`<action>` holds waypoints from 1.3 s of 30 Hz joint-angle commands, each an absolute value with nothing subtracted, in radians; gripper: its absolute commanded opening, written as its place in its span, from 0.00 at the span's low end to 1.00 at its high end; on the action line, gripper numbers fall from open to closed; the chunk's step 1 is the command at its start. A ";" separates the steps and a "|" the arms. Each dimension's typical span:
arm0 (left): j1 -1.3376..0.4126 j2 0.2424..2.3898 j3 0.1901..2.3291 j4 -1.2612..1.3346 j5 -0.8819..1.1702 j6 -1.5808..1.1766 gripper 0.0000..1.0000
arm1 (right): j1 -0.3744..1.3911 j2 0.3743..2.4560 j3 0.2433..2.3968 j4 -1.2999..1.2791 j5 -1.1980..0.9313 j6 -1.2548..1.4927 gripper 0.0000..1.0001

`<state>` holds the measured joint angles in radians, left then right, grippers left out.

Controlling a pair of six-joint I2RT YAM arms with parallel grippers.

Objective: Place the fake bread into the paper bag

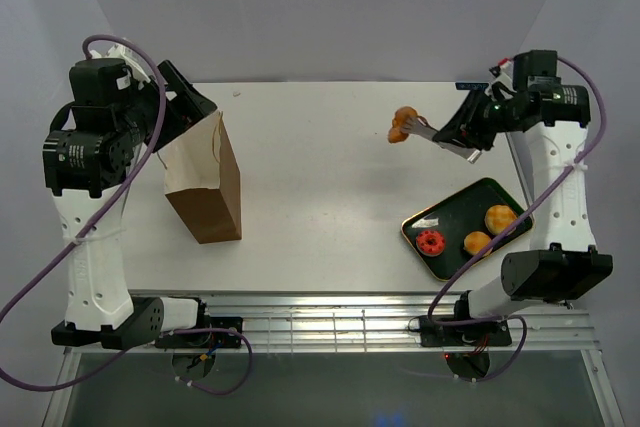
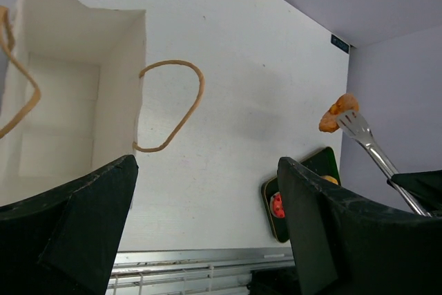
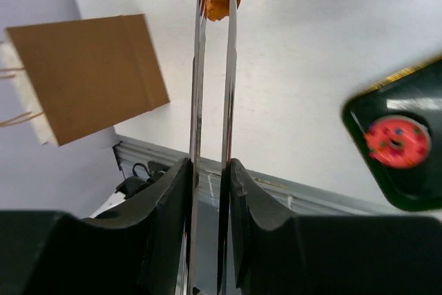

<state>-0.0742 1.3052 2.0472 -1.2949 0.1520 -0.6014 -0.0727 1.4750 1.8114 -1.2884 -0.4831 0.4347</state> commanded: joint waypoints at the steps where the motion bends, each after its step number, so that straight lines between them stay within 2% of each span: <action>1: -0.077 1.301 2.115 -1.345 -0.033 -0.595 0.93 | 0.087 1.540 1.988 -1.233 -0.574 0.507 0.32; 6: -0.077 1.249 2.119 -1.359 -0.214 -0.621 0.89 | 0.271 1.655 2.172 -1.142 -0.673 0.540 0.33; 11: -0.077 1.151 1.984 -1.358 -0.397 -0.656 0.84 | 0.477 1.683 2.178 -1.010 -0.701 0.567 0.34; 16: -0.077 1.079 1.829 -1.332 -0.469 -0.672 0.76 | 0.569 1.649 2.113 -0.881 -0.742 0.595 0.34; 21: -0.077 1.020 1.675 -1.237 -0.462 -0.661 0.75 | 0.583 1.625 2.098 -0.861 -0.770 0.594 0.34; 37: -0.077 1.130 1.574 -1.083 -0.474 -0.641 0.74 | 0.574 1.543 2.097 -0.907 -0.815 0.574 0.35; 38: -0.075 1.134 1.562 -1.071 -0.482 -0.643 0.73 | 0.571 1.540 2.097 -0.908 -0.816 0.574 0.35; 39: -0.077 1.132 1.556 -1.062 -0.483 -0.640 0.66 | 0.568 1.539 2.095 -0.908 -0.819 0.571 0.35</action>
